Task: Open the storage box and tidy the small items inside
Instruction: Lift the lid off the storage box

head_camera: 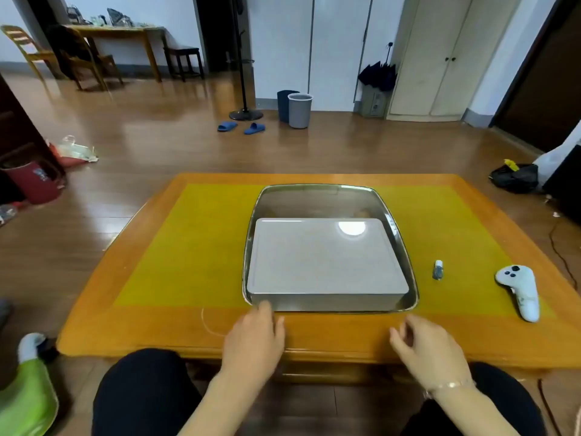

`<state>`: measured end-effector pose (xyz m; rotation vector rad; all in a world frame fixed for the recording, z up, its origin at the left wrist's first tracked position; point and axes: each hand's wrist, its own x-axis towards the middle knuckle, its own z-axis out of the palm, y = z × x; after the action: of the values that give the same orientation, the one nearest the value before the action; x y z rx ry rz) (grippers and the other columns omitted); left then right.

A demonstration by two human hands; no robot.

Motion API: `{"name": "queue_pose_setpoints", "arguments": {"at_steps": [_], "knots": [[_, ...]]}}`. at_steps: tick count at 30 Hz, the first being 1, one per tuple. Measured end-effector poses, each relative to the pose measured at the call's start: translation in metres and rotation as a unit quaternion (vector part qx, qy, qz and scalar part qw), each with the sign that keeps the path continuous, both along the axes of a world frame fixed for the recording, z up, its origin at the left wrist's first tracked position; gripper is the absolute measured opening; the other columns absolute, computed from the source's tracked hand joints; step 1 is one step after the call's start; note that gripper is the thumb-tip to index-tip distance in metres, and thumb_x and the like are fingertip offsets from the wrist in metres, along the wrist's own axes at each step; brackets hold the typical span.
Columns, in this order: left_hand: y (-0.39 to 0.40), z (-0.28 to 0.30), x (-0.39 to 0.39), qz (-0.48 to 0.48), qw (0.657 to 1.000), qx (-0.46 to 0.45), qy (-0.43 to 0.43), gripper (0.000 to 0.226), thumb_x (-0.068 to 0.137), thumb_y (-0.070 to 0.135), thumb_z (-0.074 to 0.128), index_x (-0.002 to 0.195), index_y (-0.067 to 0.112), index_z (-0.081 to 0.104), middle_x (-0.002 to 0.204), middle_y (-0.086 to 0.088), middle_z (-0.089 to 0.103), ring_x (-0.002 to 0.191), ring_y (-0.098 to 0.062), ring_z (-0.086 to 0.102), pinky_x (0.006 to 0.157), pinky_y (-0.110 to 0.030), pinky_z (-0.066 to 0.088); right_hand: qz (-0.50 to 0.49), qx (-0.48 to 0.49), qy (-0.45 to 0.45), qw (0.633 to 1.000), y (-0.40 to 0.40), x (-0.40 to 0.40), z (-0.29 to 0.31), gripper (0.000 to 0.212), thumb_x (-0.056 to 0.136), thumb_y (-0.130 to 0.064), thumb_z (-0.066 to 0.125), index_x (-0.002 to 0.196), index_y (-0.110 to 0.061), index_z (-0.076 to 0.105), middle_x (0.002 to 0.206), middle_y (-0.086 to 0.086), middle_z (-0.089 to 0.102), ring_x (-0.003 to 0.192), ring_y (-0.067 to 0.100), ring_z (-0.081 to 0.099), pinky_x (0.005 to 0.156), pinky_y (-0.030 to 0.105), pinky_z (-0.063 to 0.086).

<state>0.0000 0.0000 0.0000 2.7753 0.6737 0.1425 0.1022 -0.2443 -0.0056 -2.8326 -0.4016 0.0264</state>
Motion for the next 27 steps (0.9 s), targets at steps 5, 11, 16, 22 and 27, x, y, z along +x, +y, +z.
{"name": "queue_pose_setpoints", "arguments": {"at_steps": [5,11,16,22,27], "knots": [[0.012,-0.001,0.051,0.012,0.996,0.000,-0.088,0.021,0.098,0.029,0.044,0.114,0.016,0.048,0.113,-0.002,0.052,0.102,-0.016,0.049,0.070,-0.021,0.035,-0.019,0.069,-0.066,0.995,0.024,0.042,0.010,0.028,0.088,-0.026,0.058,0.065,-0.020,0.043,0.066,-0.003,0.051,0.053,0.007,0.046,0.044,0.020,0.024],[0.034,-0.006,0.085,0.058,0.993,0.072,-0.067,0.036,0.095,0.034,0.047,0.123,0.012,0.046,0.125,-0.009,0.048,0.112,-0.025,0.044,0.083,-0.034,0.041,-0.022,0.035,-0.089,0.995,0.039,0.084,0.003,0.022,0.089,-0.036,0.057,0.102,-0.018,0.055,0.103,0.002,0.055,0.088,0.017,0.054,0.061,0.024,0.043],[0.049,-0.016,0.104,0.083,0.996,0.032,-0.018,0.053,0.096,0.047,0.044,0.131,0.007,0.038,0.131,-0.013,0.042,0.117,-0.030,0.045,0.086,-0.040,0.044,-0.032,-0.040,-0.112,0.992,0.045,0.104,-0.008,0.046,0.089,-0.046,0.053,0.121,-0.013,0.051,0.120,0.009,0.053,0.108,0.025,0.049,0.083,0.034,0.045],[0.061,-0.024,0.121,0.128,0.991,-0.047,0.003,0.063,0.096,0.053,0.039,0.131,0.002,0.036,0.129,-0.018,0.049,0.114,-0.035,0.052,0.082,-0.042,0.045,-0.064,-0.019,-0.085,0.994,0.049,0.115,-0.012,0.051,0.092,-0.045,0.050,0.124,-0.006,0.047,0.119,0.015,0.052,0.107,0.029,0.051,0.082,0.036,0.046],[0.070,-0.032,0.124,0.154,0.988,-0.033,-0.003,0.063,0.093,0.060,0.039,0.123,0.004,0.039,0.120,-0.017,0.058,0.106,-0.038,0.059,0.069,-0.037,0.040,-0.124,0.022,-0.016,0.992,0.048,0.122,-0.013,0.054,0.091,-0.048,0.050,0.118,-0.002,0.051,0.117,0.018,0.052,0.105,0.033,0.053,0.082,0.039,0.047]]}}
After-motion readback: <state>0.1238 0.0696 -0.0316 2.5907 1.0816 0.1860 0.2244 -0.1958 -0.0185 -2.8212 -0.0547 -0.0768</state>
